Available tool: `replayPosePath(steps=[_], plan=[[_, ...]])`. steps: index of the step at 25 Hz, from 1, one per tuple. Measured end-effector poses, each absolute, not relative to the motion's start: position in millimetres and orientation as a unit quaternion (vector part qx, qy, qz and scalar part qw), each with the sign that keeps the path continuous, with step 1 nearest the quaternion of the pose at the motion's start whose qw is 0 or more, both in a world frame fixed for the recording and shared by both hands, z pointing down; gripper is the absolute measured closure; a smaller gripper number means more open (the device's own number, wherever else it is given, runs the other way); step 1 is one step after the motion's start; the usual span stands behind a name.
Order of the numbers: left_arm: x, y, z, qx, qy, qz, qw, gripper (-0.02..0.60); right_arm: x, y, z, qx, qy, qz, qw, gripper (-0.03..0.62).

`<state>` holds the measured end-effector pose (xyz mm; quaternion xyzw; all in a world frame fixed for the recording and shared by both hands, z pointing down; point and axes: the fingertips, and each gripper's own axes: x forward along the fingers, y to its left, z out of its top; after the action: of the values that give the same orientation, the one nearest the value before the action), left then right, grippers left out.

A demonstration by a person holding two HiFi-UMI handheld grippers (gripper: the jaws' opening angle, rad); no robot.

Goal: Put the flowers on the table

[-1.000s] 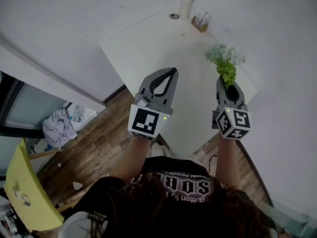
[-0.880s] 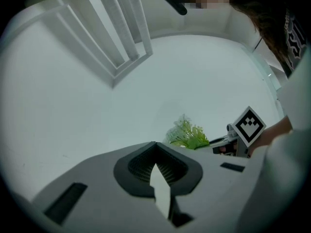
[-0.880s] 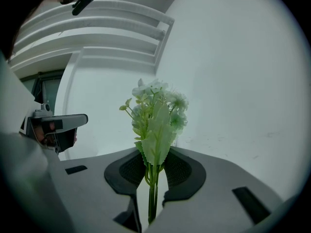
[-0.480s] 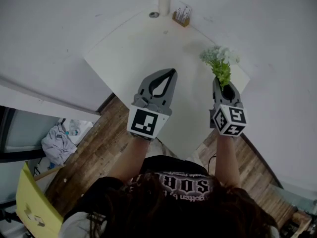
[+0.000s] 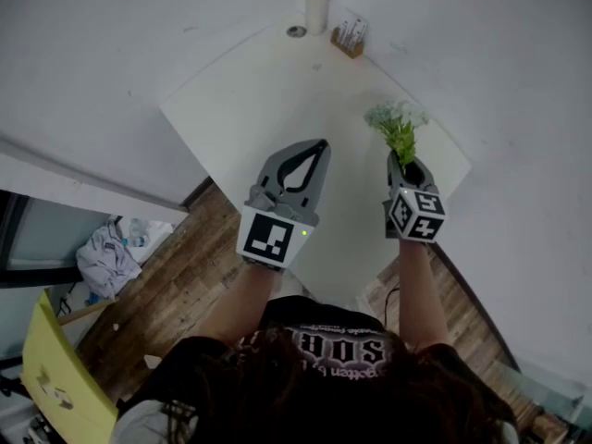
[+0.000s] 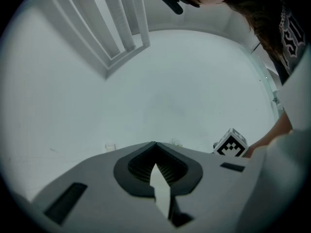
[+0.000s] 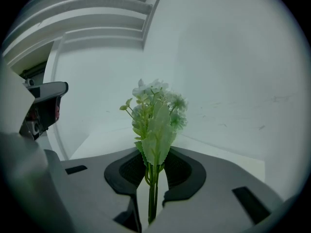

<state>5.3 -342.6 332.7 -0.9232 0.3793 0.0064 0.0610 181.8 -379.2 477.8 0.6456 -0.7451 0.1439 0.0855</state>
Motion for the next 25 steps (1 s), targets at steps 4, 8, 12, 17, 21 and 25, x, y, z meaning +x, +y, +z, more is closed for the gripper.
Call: replayPosePath(steps=[4, 8, 12, 17, 21, 25], plan=[[-3.8, -346.1, 336.8, -0.918, 0.393, -0.001, 0.054, 0.583, 176.0, -397.3, 506.3, 0.635, -0.747, 0.165, 0.109, 0.505], [-12.2, -347.8, 344.9, -0.913, 0.405, -0.007, 0.042, 0.583, 171.8, -408.2, 531.3, 0.629, -0.743, 0.198, 0.113, 0.505], [-21.6, -351.2, 349.5, -0.909, 0.416, -0.010, 0.040, 0.583, 163.3, -413.3, 549.9, 0.621, -0.743, 0.213, 0.130, 0.505], [-27.8, -355.7, 348.3, -0.906, 0.421, -0.008, 0.038, 0.583, 157.3, -415.4, 567.7, 0.615, -0.739, 0.229, 0.155, 0.505], [-27.6, -356.3, 351.7, -0.907, 0.420, -0.010, 0.037, 0.583, 157.5, -416.0, 575.3, 0.614, -0.737, 0.231, 0.163, 0.497], [-26.6, -356.1, 352.7, -0.908, 0.417, -0.010, 0.036, 0.583, 158.3, -416.9, 580.1, 0.612, -0.736, 0.232, 0.174, 0.479]])
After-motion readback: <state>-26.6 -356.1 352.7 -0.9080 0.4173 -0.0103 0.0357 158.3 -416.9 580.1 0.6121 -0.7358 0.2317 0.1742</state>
